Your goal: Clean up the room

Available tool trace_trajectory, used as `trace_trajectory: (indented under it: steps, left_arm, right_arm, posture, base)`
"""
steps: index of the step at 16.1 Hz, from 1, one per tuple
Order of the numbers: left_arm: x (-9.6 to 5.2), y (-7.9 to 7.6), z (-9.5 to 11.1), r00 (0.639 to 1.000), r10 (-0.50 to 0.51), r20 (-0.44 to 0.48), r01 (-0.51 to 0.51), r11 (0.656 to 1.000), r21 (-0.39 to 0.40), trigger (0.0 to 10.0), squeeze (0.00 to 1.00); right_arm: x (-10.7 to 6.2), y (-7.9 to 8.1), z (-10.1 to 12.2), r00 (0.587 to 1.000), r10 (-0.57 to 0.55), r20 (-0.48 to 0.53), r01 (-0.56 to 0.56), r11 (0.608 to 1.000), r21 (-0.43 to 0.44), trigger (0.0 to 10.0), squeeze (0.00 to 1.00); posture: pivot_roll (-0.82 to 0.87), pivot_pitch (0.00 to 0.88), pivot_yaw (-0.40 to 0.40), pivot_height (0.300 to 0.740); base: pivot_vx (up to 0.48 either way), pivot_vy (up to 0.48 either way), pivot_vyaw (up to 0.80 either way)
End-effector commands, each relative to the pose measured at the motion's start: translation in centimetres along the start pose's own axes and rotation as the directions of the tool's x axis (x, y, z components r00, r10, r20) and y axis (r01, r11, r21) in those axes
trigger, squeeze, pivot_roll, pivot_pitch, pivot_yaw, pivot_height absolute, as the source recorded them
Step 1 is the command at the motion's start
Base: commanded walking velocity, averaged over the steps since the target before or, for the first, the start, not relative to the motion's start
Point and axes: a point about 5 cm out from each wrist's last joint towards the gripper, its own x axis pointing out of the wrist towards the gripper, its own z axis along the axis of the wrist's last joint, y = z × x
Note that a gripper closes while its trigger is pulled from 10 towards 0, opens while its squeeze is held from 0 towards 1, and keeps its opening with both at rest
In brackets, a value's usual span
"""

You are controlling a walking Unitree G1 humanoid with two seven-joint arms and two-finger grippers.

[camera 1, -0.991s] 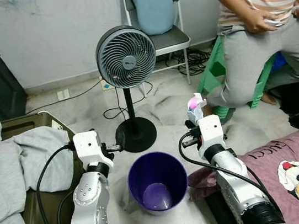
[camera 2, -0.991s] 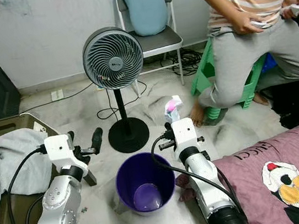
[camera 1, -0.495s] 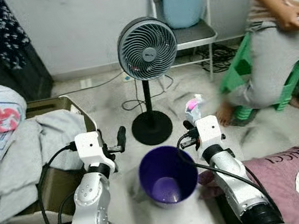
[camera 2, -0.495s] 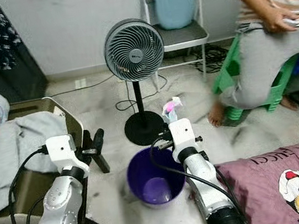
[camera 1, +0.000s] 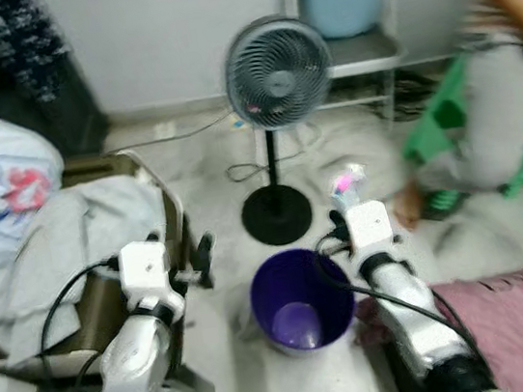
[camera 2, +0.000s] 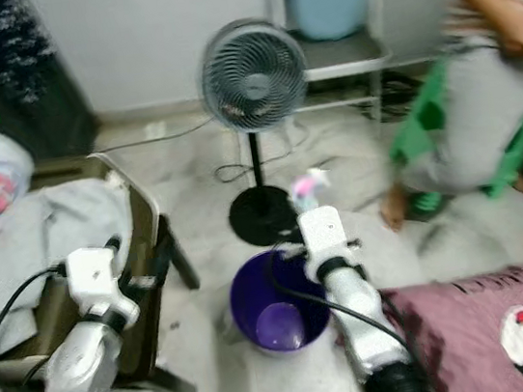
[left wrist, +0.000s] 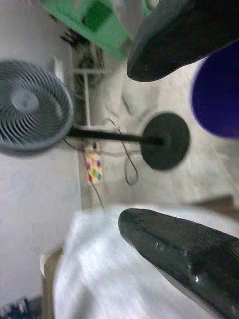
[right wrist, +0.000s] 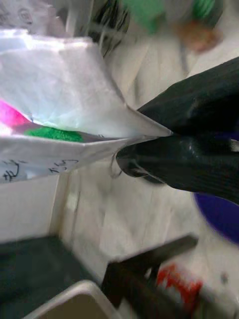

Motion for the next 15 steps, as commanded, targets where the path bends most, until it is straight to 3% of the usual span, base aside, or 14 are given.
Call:
trace_trajectory:
  steps: [1,6,10,12,15]
  left_arm:
    - [-0.2,-1.3,0.9,0.995,-0.097,0.034,0.097,0.995,0.019,10.0,0.0]
    - [-1.2,-1.5,0.8,0.982,-0.186,0.028,0.183,0.98,0.074,10.0,0.0]
    - [-1.8,-2.2,1.5,0.963,-0.27,0.02,0.268,0.959,0.089,10.0,0.0]
    - [-2.0,-2.9,1.9,0.946,-0.322,0.027,0.317,0.942,0.112,10.0,0.0]
    - [-2.7,-3.6,2.5,0.933,-0.357,0.036,0.346,0.923,0.169,10.0,0.0]
  right_arm:
    - [-0.1,-0.1,-0.7,0.999,-0.008,-0.044,0.008,1.0,-0.012,10.0,0.0]
    - [0.2,-0.4,-1.5,0.992,-0.051,-0.115,0.046,0.998,-0.041,10.0,0.0]
    - [-0.2,-0.1,-2.5,0.971,-0.132,-0.198,0.135,0.991,0.001,10.0,0.0]
    - [0.1,0.3,-2.8,0.96,-0.121,-0.253,0.144,0.987,0.076,10.0,0.0]
    - [0.7,1.6,-3.6,0.945,-0.05,-0.324,0.062,0.998,0.026,10.0,0.0]
  posture:
    - [-0.01,0.162,0.015,0.74]
    - [-0.01,0.142,0.017,0.74]
    - [0.0,0.176,0.059,0.74]
    - [0.01,0.187,0.046,0.74]
    - [0.04,0.21,0.028,0.74]
  base:
    - [0.0,0.0,0.0]
    - [0.0,0.0,0.0]
    - [0.0,0.0,0.0]
    - [0.0,0.0,0.0]
    - [0.0,0.0,0.0]
